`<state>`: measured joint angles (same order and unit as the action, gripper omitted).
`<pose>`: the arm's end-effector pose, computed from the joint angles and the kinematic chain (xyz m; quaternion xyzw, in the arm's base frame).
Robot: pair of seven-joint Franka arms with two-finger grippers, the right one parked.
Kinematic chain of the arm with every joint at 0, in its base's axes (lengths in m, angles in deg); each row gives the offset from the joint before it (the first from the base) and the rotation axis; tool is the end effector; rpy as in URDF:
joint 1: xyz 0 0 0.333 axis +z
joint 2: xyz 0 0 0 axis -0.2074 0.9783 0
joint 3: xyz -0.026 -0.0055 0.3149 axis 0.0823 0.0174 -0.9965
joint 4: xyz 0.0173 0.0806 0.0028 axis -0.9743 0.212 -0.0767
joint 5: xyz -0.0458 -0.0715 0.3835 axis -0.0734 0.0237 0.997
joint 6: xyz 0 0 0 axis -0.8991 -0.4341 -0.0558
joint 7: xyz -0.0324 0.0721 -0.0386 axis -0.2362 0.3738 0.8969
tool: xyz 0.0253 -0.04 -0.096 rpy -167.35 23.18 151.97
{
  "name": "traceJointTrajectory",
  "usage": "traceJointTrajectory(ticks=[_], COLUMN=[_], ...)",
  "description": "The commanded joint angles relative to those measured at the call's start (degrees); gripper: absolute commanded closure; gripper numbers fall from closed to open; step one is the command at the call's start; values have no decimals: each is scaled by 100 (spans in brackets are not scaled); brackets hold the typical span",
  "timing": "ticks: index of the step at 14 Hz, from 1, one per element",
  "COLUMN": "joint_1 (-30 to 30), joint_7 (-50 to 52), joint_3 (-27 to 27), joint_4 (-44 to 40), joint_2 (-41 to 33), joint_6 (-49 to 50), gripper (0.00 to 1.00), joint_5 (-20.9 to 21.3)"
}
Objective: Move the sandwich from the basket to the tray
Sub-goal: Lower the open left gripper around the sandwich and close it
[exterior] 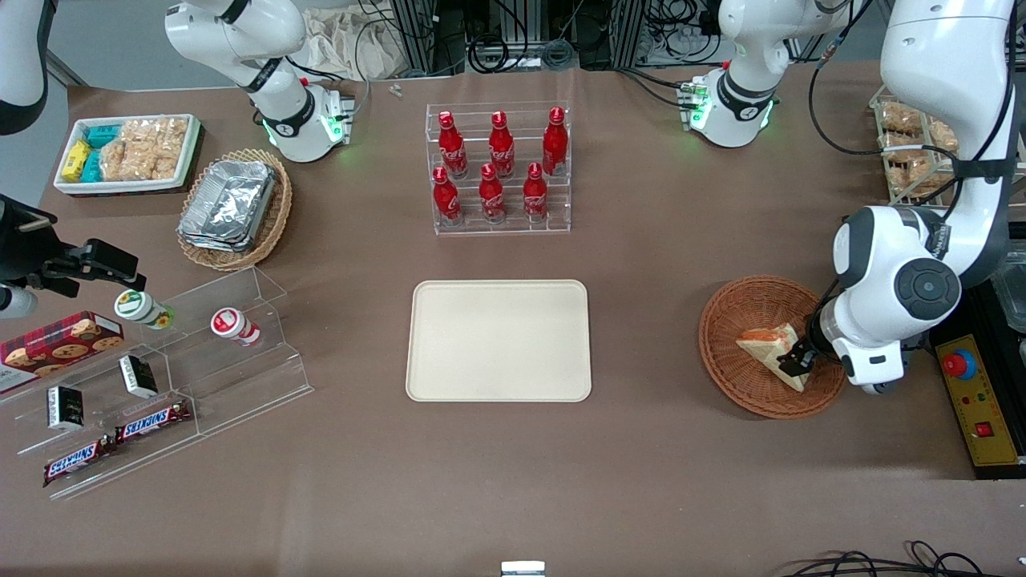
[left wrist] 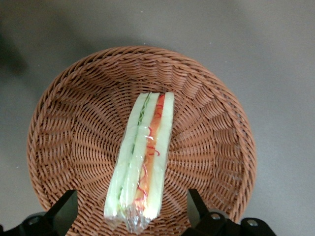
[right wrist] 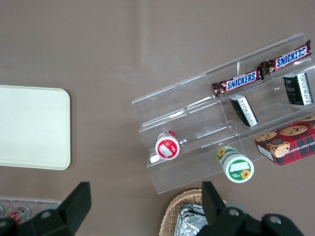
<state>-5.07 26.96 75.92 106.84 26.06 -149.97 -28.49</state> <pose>0.6182 -0.0237 0.3021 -0.8951 -0.4439 0.0049 0.0420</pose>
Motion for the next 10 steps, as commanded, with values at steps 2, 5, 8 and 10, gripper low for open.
traceJointTrajectory(ticks=[2,5,8,10], joint_1=[40,40,31,31], joint_7=[173,173,173,164], joint_3=[29,29,-138,-156], joint_4=[413,456,728,878], joint_2=[-67,-59,-102,-59], joint_6=[-470,-479,-759,-1031], gripper=[0,0,0,0], joint_5=[132,132,150,159])
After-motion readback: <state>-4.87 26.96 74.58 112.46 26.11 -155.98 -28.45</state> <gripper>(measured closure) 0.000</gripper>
